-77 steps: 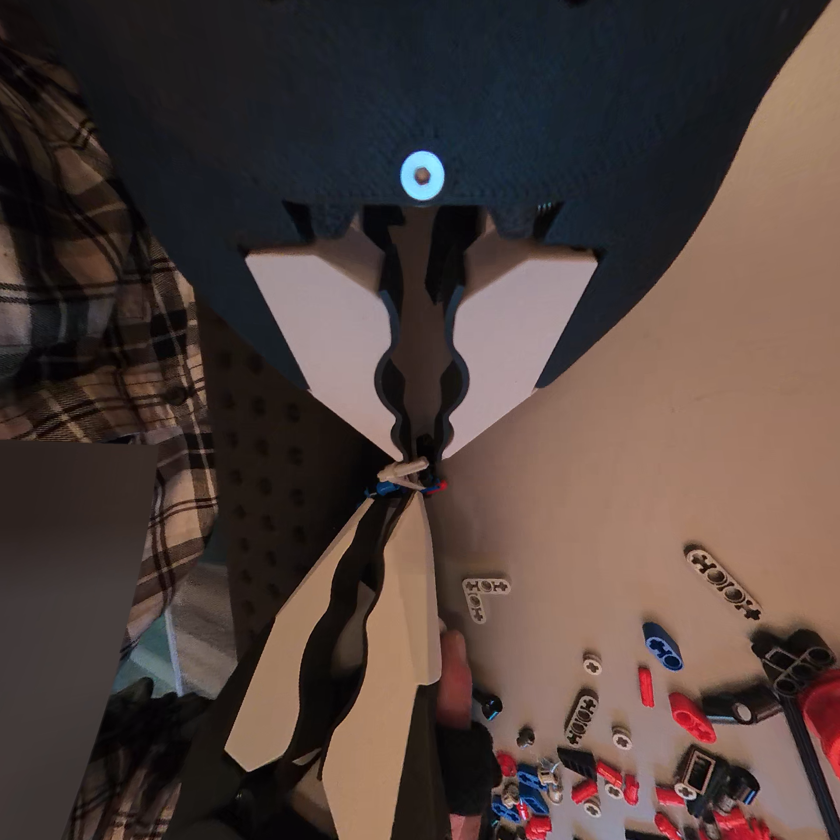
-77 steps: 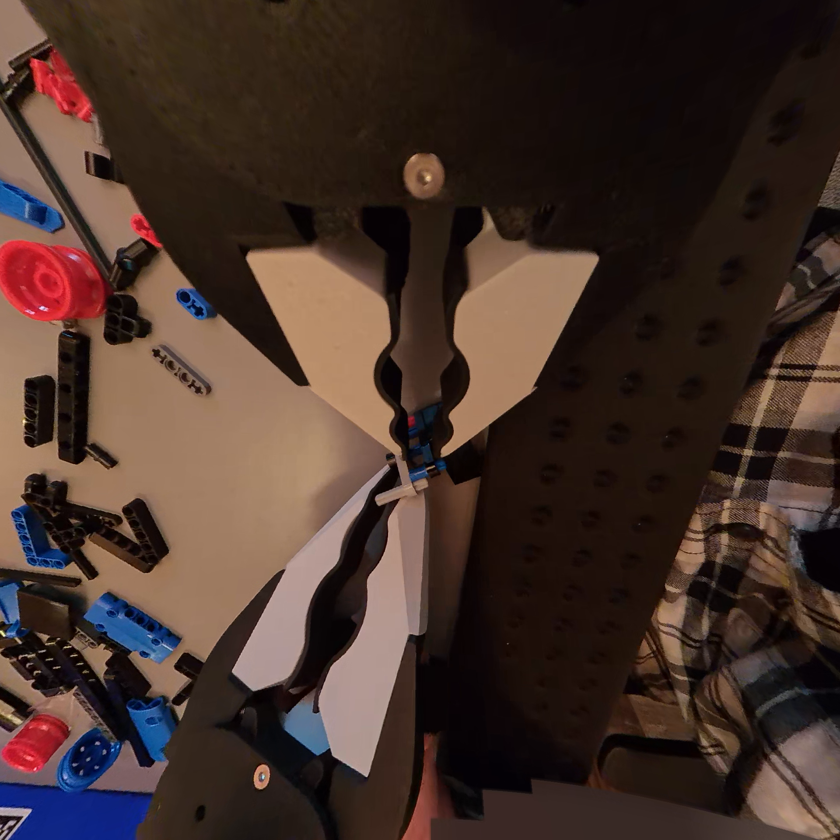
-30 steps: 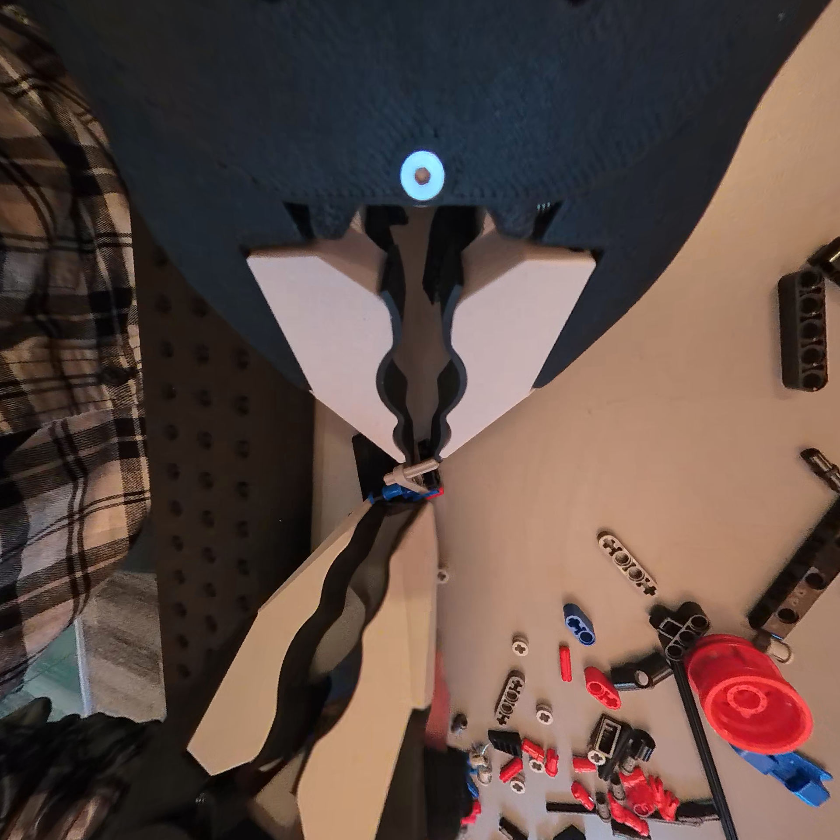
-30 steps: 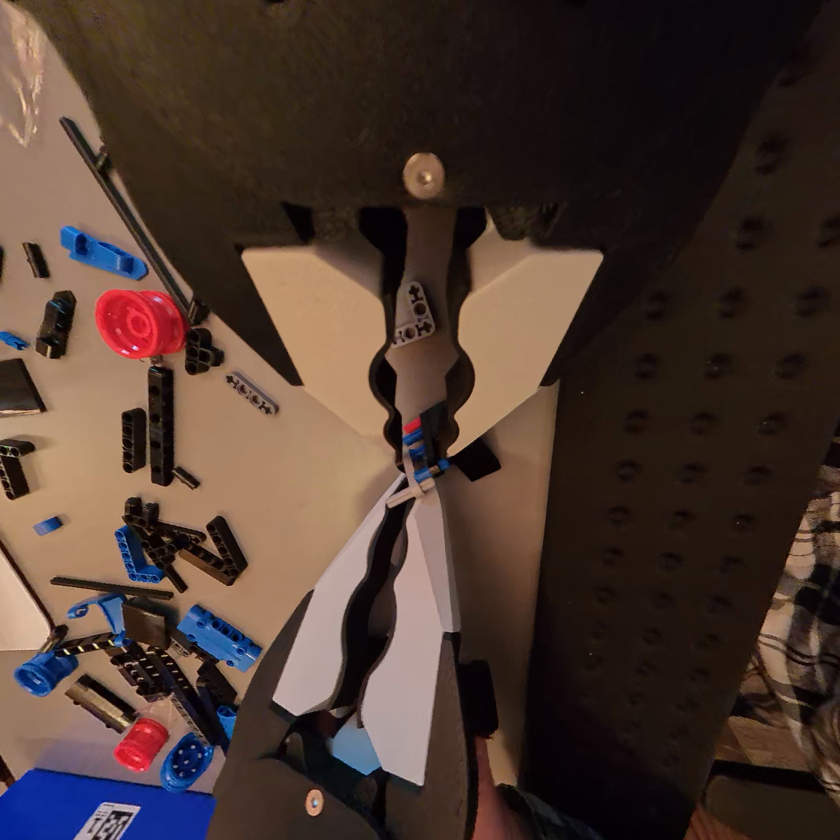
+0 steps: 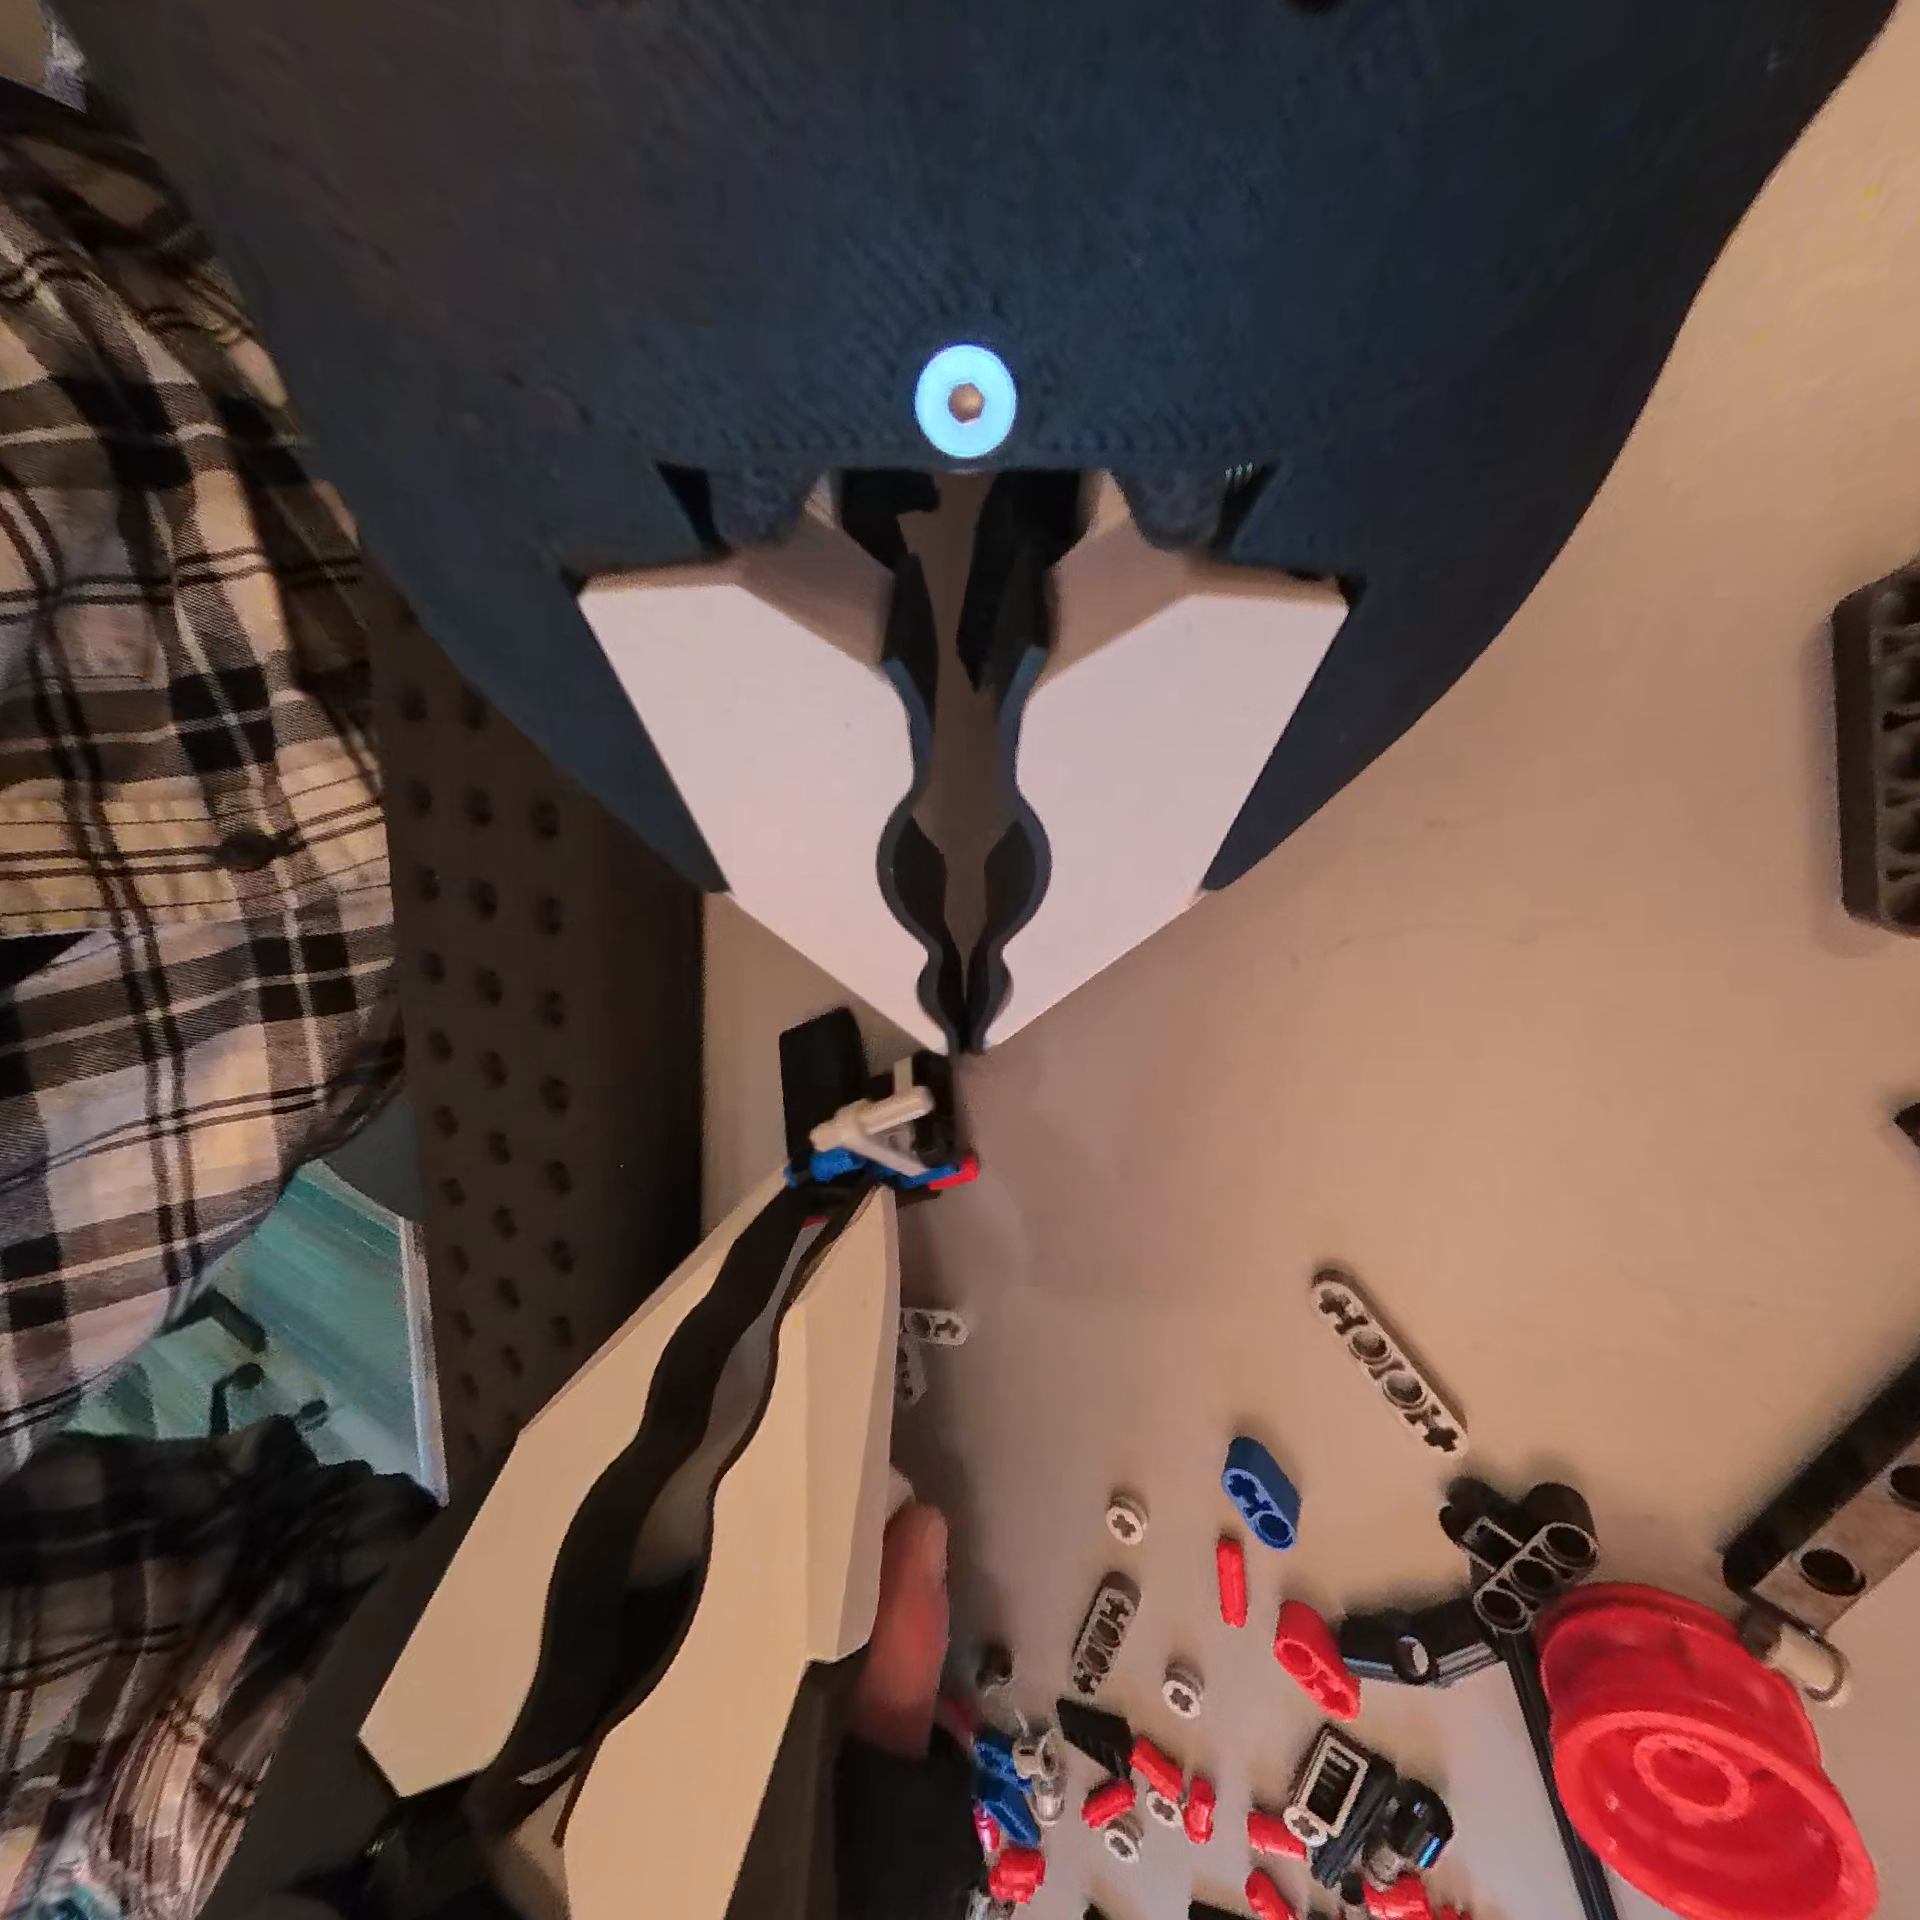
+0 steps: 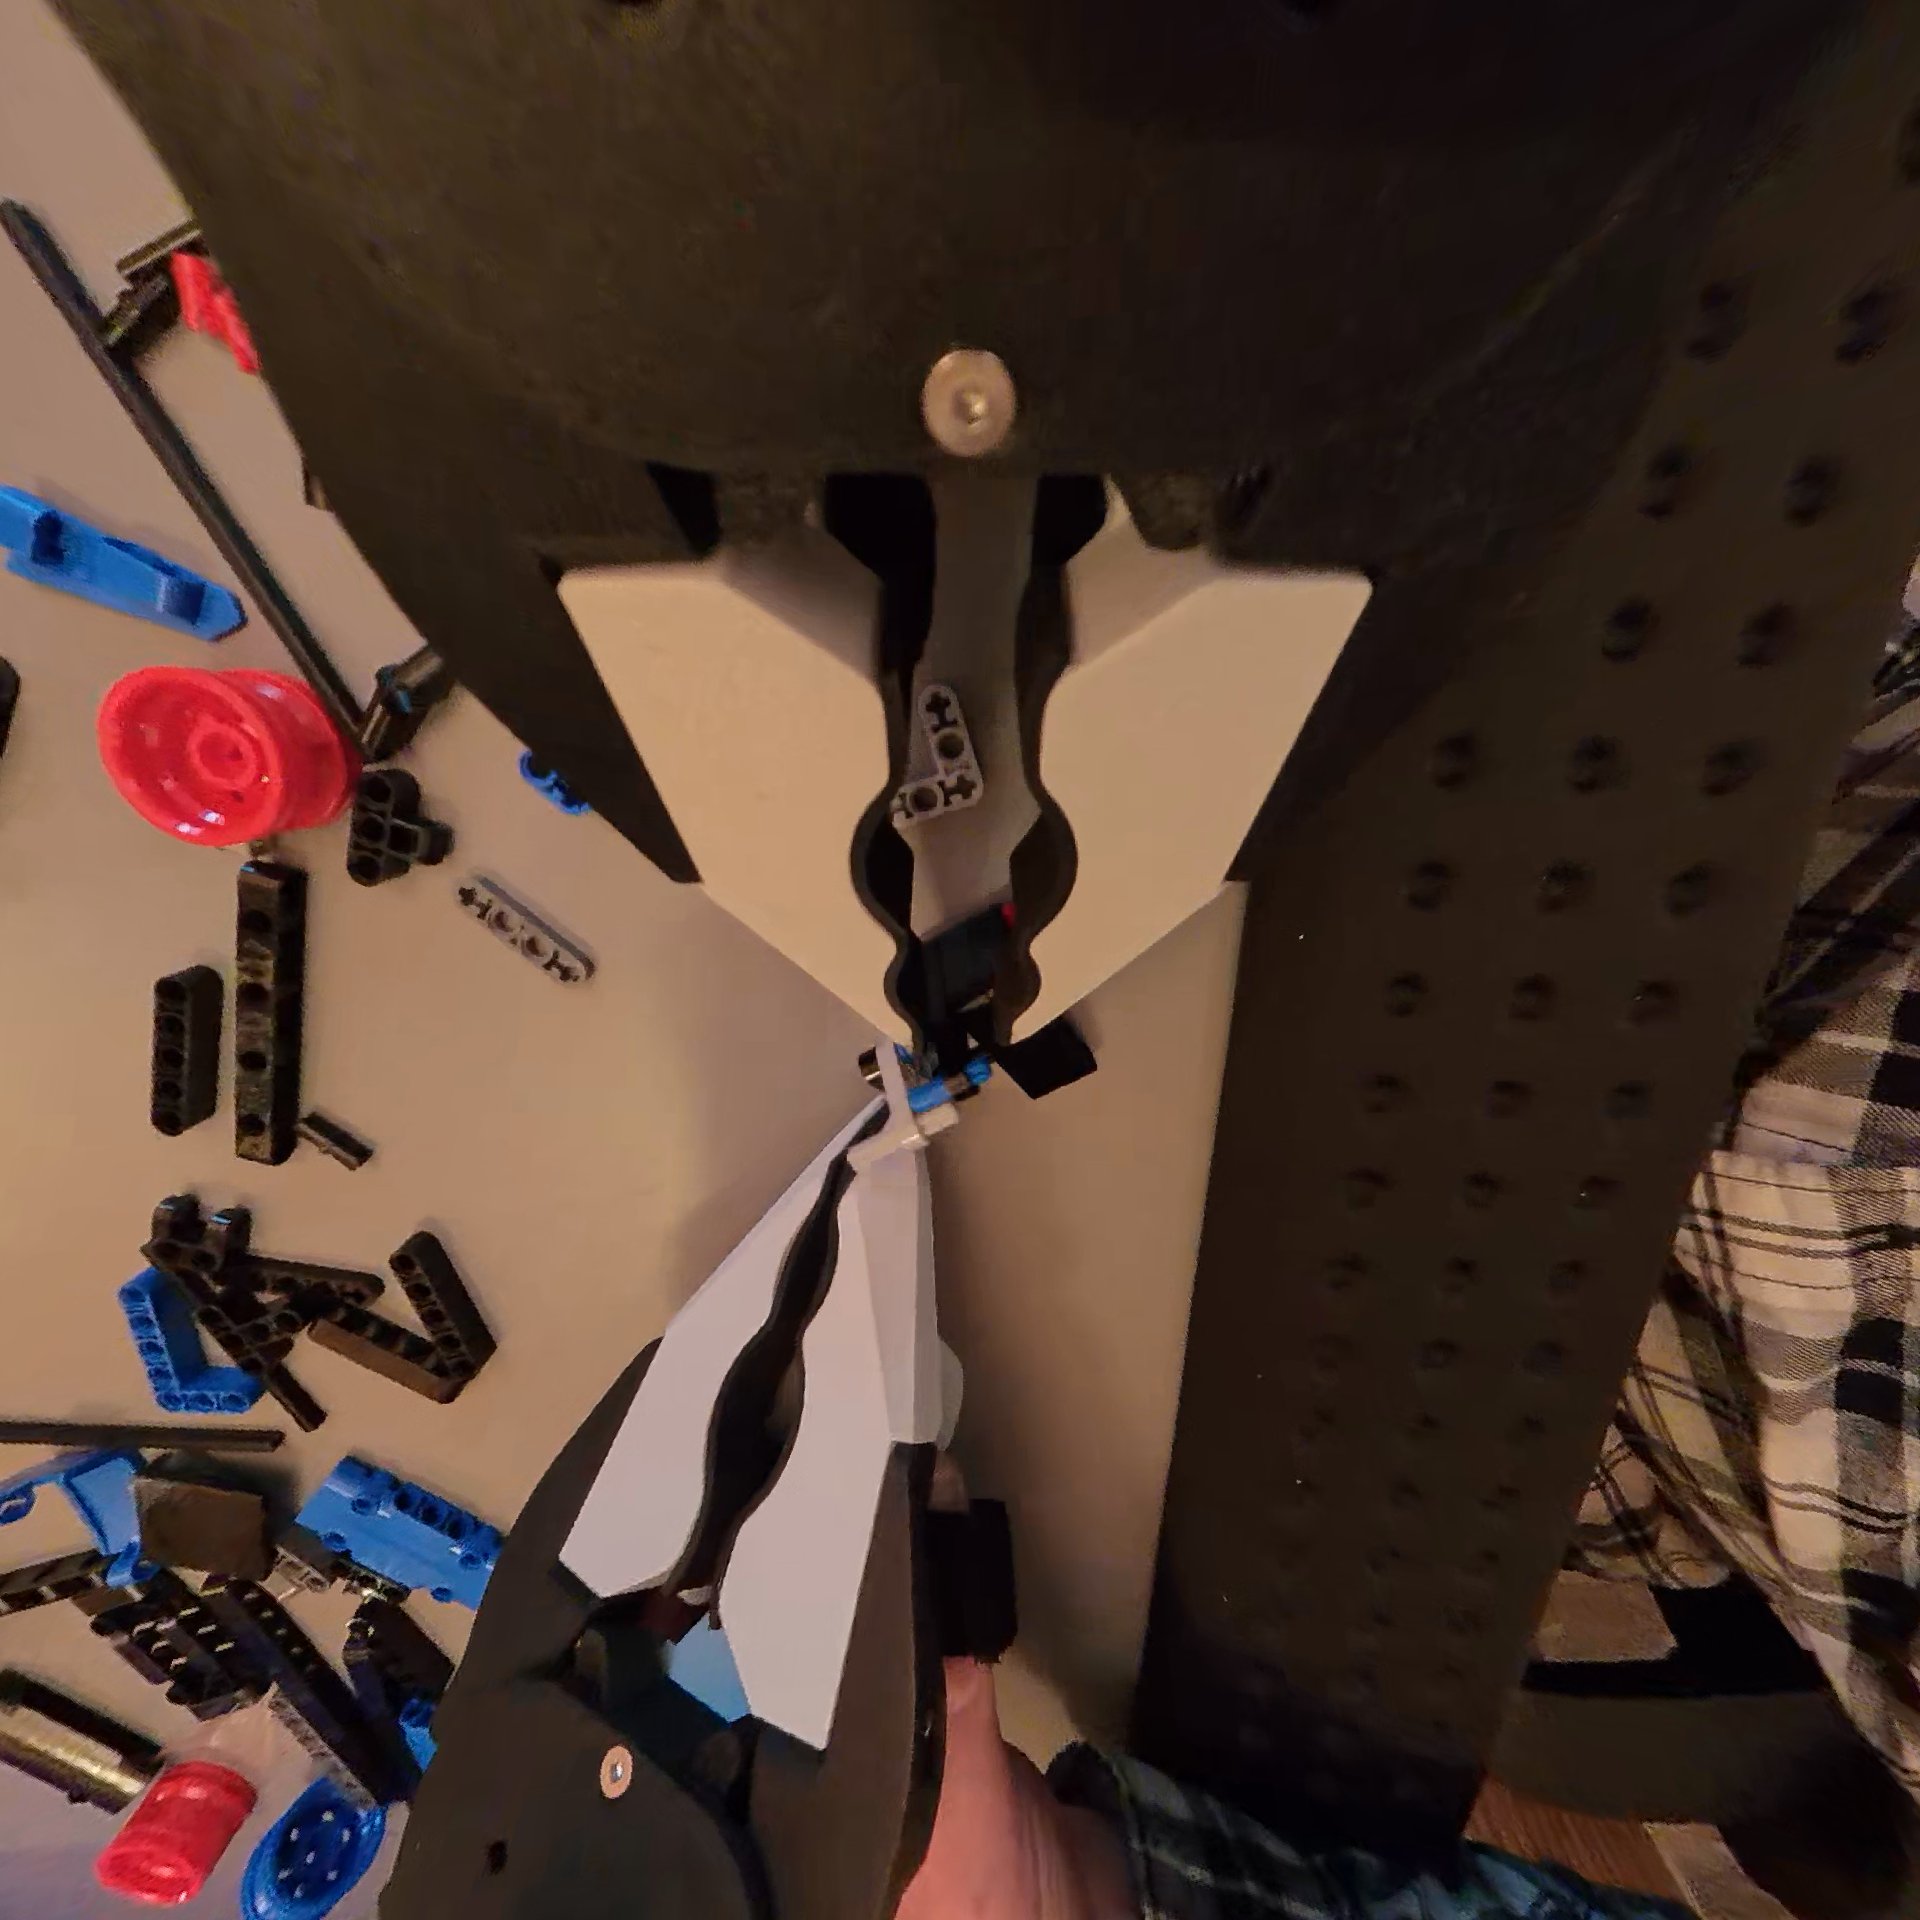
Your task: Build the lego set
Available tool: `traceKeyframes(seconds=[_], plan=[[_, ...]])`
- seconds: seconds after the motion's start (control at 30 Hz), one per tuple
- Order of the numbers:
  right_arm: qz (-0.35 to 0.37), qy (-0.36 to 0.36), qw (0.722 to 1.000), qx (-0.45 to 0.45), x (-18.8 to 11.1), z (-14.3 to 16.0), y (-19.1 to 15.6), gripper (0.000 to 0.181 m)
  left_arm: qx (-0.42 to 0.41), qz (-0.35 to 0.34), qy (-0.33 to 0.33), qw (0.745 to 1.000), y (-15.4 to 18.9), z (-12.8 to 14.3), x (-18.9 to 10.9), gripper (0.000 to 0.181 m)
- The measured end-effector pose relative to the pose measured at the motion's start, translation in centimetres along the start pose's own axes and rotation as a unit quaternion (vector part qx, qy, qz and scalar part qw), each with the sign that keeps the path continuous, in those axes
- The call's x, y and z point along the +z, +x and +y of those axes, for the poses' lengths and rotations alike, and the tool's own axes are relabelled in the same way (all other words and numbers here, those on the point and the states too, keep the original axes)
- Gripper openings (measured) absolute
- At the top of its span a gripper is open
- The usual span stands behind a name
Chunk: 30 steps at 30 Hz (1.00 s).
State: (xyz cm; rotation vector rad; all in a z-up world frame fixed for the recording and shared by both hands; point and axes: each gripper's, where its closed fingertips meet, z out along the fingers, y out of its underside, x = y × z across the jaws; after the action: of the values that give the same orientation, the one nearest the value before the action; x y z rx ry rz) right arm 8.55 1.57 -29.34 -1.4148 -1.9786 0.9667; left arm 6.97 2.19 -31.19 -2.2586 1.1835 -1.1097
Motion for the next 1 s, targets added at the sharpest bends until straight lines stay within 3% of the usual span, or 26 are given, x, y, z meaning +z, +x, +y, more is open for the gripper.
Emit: traceKeyframes(seconds=[0.23,0.37,0.53,1.0], plan=[[0.002,-0.001,1.000,0.020,-0.4,0.4,0.1,0.014,0.003,0.008,0.019,1.000,0.3,-0.6,-0.3,0.000],[-0.009,-0.001,0.999,0.033,-0.6,0.7,-0.1,0.018,0.013,0.004,0.029,0.999,0.7,-1.3,-0.3,0.015],[-0.011,0.001,0.999,0.051,-0.7,0.9,0.1,0.013,0.020,0.007,0.005,1.000,1.2,-0.9,1.2,0.014],[-0.011,0.006,0.997,0.072,-0.7,0.9,0.3,0.010,0.013,-0.003,0.015,1.000,0.6,-0.8,0.6,0.011]])
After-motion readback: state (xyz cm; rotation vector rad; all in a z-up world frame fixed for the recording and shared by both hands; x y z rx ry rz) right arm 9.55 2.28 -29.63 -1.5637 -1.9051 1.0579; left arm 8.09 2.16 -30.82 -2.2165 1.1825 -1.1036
